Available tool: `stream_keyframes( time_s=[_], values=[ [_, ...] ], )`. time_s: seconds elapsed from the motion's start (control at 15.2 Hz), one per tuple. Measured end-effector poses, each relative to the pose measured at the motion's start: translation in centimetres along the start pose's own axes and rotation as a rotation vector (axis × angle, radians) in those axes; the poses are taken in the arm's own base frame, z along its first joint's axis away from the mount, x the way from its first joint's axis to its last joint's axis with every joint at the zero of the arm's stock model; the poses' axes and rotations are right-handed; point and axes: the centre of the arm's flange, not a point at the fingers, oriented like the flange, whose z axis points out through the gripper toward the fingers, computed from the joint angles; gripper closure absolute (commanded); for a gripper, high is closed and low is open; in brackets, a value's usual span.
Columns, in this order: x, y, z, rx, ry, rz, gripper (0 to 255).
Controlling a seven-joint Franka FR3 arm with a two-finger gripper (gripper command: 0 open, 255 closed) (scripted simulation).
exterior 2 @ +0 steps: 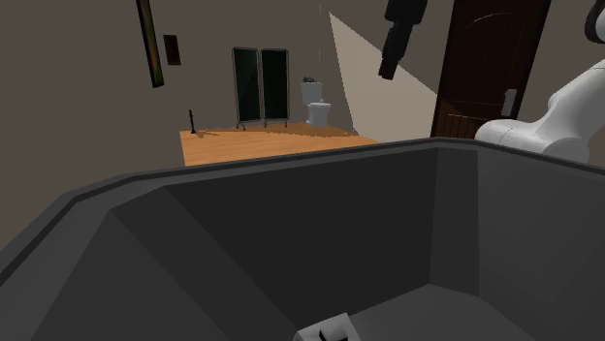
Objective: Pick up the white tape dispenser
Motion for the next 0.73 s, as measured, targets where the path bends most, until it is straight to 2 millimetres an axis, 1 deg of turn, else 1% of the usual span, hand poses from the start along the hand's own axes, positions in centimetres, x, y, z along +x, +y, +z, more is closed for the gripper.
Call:
stream_keyframes(
  time_s=[0.07, 0.2, 0.33, 0.46, 0.59, 0.73],
  values=[
    [0.0, 0.0, 0.0, 0.000, 0.000, 0.000, 0],
    [0.2, -1.4, 0.9, 0.005, 0.006, -0.014, 0],
    [0.4, -3.3, 1.7, 0.012, 0.017, -0.035, 0],
    [1.1, -5.3, 2.6, 0.020, 0.027, -0.057, 0],
    [1.5, -7.8, 3.7, 0.029, 0.038, -0.080, 0],
    [1.9, -9.8, 4.6, 0.037, 0.050, -0.103, 0]
  ],
)
